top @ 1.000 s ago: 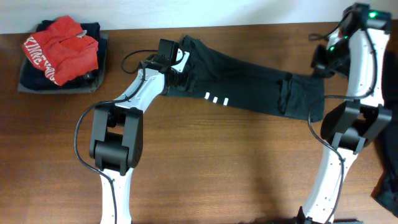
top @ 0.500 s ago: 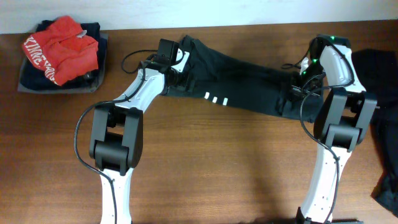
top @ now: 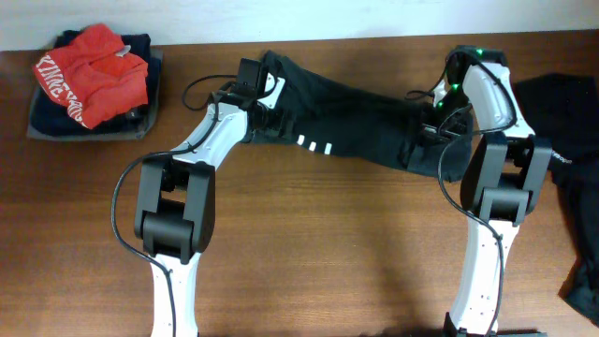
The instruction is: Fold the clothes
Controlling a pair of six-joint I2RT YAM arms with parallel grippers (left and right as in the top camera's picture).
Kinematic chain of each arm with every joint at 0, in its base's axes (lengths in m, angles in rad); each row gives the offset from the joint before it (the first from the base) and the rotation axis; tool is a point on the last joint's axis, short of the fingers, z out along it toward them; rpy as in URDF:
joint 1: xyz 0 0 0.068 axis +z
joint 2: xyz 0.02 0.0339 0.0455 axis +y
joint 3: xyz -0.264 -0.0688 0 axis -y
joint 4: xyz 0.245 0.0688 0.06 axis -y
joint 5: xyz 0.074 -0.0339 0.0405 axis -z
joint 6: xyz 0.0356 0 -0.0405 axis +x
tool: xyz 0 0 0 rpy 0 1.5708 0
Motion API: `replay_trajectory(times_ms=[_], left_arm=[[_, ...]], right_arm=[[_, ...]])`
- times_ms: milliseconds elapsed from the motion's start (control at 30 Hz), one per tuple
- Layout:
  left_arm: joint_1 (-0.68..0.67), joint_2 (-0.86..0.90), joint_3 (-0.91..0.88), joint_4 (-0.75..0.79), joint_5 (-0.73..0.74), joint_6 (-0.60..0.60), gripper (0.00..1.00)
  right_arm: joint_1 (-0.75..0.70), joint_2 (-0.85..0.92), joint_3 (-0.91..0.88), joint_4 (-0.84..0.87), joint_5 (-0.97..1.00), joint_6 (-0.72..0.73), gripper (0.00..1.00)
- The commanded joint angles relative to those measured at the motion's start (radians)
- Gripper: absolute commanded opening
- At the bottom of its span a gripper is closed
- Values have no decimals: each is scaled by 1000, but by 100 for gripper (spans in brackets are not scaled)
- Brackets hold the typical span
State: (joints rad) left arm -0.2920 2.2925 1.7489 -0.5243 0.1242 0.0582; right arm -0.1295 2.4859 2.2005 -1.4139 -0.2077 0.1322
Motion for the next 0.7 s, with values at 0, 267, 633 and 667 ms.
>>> replay_trajectory(times_ms=[0,267,633,667], left_arm=[[5,-34,6,-2,11,-13,99],[5,-34,6,-1,11,-13,99],[5,-34,6,0,11,-13,99],[5,-34,6,0,11,-13,99]], right_arm=[[-30,-51,105,-47,0,6,12],[-158,-51,299,-238,44,-112,75],[-278,-43,78,-190,-123,-344,83],[-279,-43,48,-167,-137,-346,83]])
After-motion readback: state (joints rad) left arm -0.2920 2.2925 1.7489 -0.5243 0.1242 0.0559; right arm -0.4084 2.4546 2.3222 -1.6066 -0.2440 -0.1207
